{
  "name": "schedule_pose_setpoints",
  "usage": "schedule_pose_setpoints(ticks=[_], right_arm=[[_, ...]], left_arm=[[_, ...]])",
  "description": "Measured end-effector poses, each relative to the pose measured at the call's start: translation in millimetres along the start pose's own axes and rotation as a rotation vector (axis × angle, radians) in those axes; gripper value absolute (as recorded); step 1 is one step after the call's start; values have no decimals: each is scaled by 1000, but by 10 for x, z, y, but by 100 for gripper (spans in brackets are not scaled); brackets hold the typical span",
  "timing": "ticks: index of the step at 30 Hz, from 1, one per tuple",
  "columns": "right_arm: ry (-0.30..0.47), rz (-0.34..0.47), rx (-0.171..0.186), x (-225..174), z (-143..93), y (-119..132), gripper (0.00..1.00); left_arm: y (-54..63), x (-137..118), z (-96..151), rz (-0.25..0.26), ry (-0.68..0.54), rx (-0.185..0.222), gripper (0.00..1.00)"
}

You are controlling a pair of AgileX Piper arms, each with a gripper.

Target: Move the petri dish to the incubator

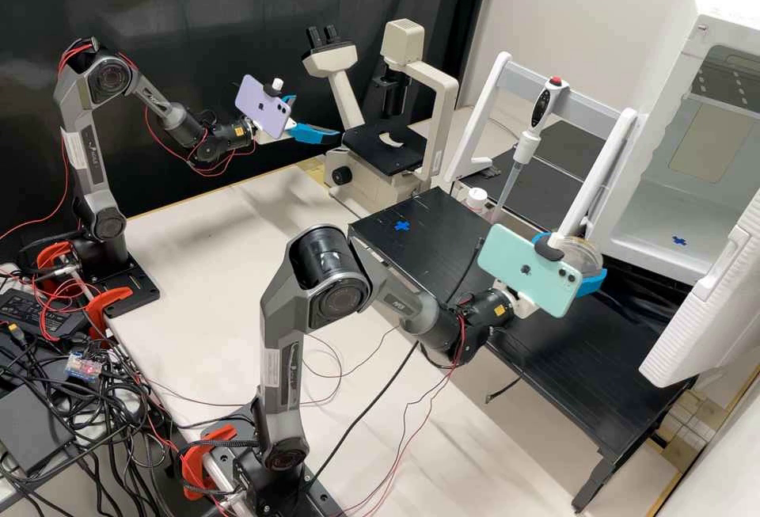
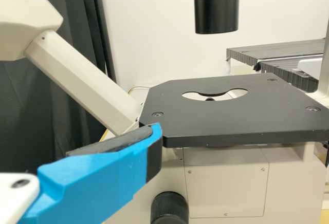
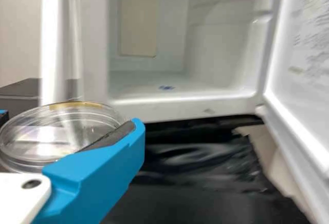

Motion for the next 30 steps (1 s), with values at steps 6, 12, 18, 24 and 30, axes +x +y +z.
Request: schedule_pose_setpoints(ticks=[6, 12, 18, 24, 30], right_arm=[[-50, 59, 9, 281, 10, 250, 0], [-87, 96, 21, 578, 21, 443, 0], [-125, 114, 42, 903, 28, 579, 0], [-133, 99, 55, 1266, -57, 577, 0], [-161, 71, 40, 1603, -78, 542, 0]], left_arm=[[0, 0, 0, 0, 0, 0, 100], [0, 0, 0, 0, 0, 0, 100], [0, 0, 0, 0, 0, 0, 100], [0, 0, 0, 0, 0, 0, 100], [0, 0, 0, 0, 0, 0, 100]])
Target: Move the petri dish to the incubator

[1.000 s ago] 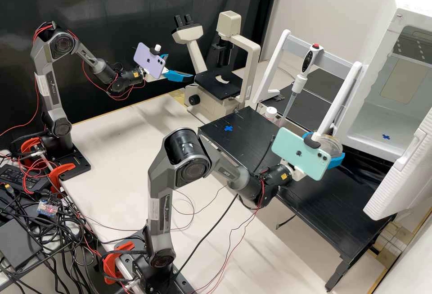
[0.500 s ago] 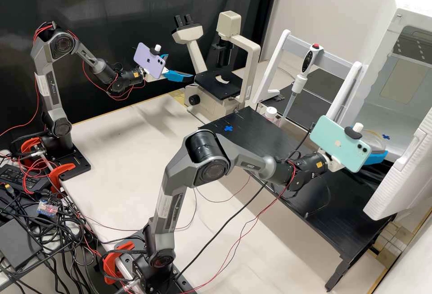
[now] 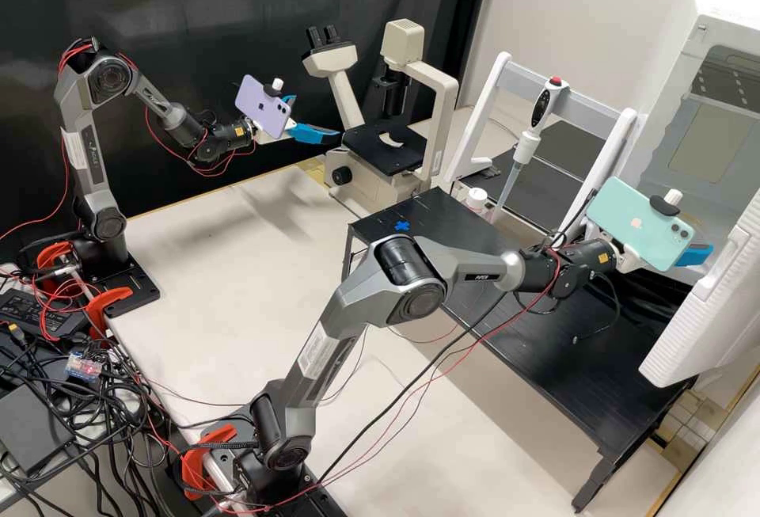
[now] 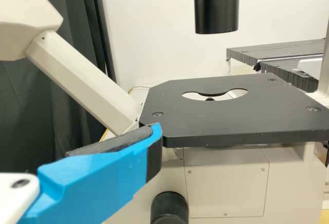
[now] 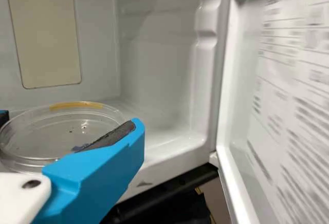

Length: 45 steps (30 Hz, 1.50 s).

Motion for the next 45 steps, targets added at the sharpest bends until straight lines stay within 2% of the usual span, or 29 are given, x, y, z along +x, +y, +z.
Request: schedule_pose_setpoints(ticks=[2, 5, 7, 16, 21, 28, 30, 31, 38, 45], right_arm=[[-4, -2, 0, 93, -28, -1, 0], [-34, -11, 30, 232, -10, -40, 0], [-41, -14, 16, 307, -15, -54, 0], [-72, -53, 3, 563, -33, -219, 0], [-79, -79, 1, 600, -26, -341, 0], [-72, -77, 1, 600, -18, -366, 0], [-64, -72, -11, 599, -6, -380, 0], [-65, -74, -13, 598, 3, -389, 100], [-54, -64, -33, 592, 55, -437, 100], [-78, -58, -37, 558, 148, -501, 100]], left_arm=[[0, 0, 0, 0, 0, 0, 100], [0, 0, 0, 0, 0, 0, 100], [0, 0, 0, 0, 0, 0, 100], [0, 0, 0, 0, 0, 0, 100], [0, 0, 0, 0, 0, 0, 100], [0, 0, 0, 0, 0, 0, 100], [0, 0, 0, 0, 0, 0, 100], [0, 0, 0, 0, 0, 0, 100], [0, 0, 0, 0, 0, 0, 100], [0, 0, 0, 0, 0, 0, 100]])
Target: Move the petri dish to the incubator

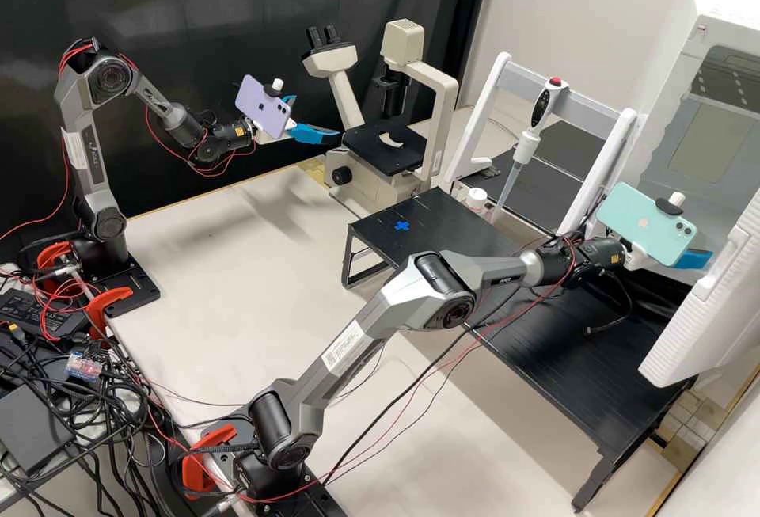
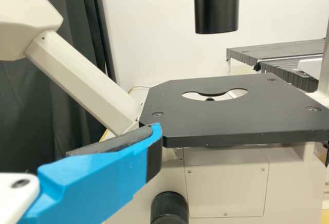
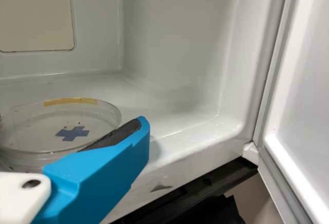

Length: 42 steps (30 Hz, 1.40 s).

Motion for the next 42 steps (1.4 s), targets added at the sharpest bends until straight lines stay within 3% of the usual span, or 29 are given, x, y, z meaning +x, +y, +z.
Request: schedule_pose_setpoints(ticks=[11, 19, 25, 28, 31, 37, 42], right_arm=[[7, 38, -35, -272, 89, 100, 100], [34, 67, 3, -673, 235, 112, 100], [66, 90, -7, -1143, 359, 109, 100], [81, 111, 4, -1393, 418, 102, 100], [122, 144, 4, -1696, 439, 96, 100], [326, 203, 13, -2380, 292, 62, 100], [428, 196, 12, -2838, 138, -19, 100]], left_arm=[[0, 0, 0, 0, 0, 0, 100], [0, 0, 0, 0, 0, 0, 100], [0, 0, 0, 0, 0, 0, 100], [0, 0, 0, 0, 0, 0, 100], [0, 0, 0, 0, 0, 0, 100], [0, 0, 0, 0, 0, 0, 100], [0, 0, 0, 0, 0, 0, 100]])
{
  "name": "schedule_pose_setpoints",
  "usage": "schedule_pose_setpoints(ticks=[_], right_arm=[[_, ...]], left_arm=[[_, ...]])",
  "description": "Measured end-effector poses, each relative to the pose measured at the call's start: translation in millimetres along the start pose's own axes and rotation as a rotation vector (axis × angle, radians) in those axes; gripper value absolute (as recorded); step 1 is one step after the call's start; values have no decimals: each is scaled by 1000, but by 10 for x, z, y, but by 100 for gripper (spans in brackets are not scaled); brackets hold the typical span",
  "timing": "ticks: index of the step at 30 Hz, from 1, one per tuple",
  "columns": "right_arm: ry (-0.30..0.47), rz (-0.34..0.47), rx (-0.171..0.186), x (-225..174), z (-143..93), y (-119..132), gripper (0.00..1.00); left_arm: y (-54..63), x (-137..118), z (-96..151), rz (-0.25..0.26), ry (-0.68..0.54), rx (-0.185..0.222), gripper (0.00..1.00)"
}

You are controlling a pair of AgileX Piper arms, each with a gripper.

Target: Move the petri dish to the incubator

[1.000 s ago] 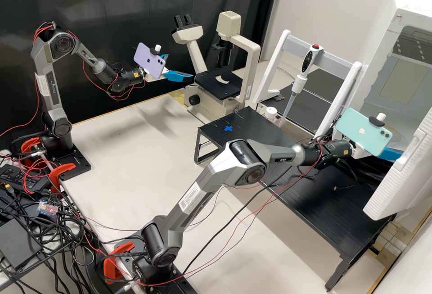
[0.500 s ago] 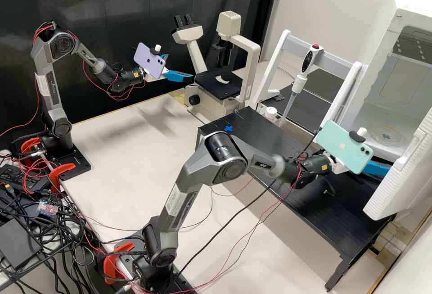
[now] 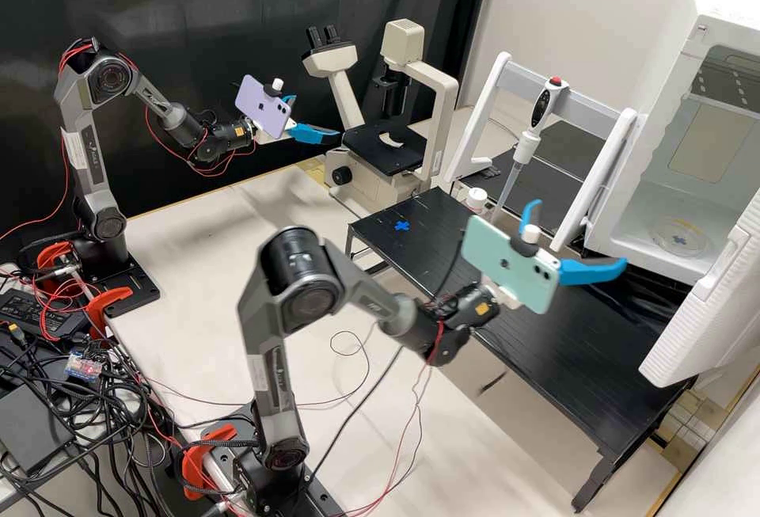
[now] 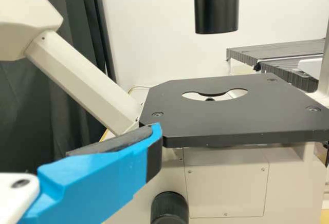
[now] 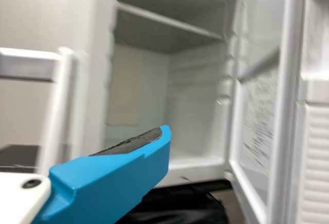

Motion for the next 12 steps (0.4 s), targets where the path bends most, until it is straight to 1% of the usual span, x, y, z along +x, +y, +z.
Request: schedule_pose_setpoints(ticks=[2, 4, 5, 6, 9, 12], right_arm=[[35, -19, 14, -152, -151, -56, 100], [53, -32, 40, -278, -265, -118, 100], [69, -43, 61, -382, -365, -189, 100], [73, -46, 66, -418, -399, -214, 100], [83, -53, 104, -571, -518, -304, 100], [89, -62, 126, -660, -560, -337, 100]], left_arm=[[0, 0, 0, 0, 0, 0, 100], [0, 0, 0, 0, 0, 0, 100], [0, 0, 0, 0, 0, 0, 100], [0, 0, 0, 0, 0, 0, 100], [0, 0, 0, 0, 0, 0, 100], [0, 0, 0, 0, 0, 0, 100]])
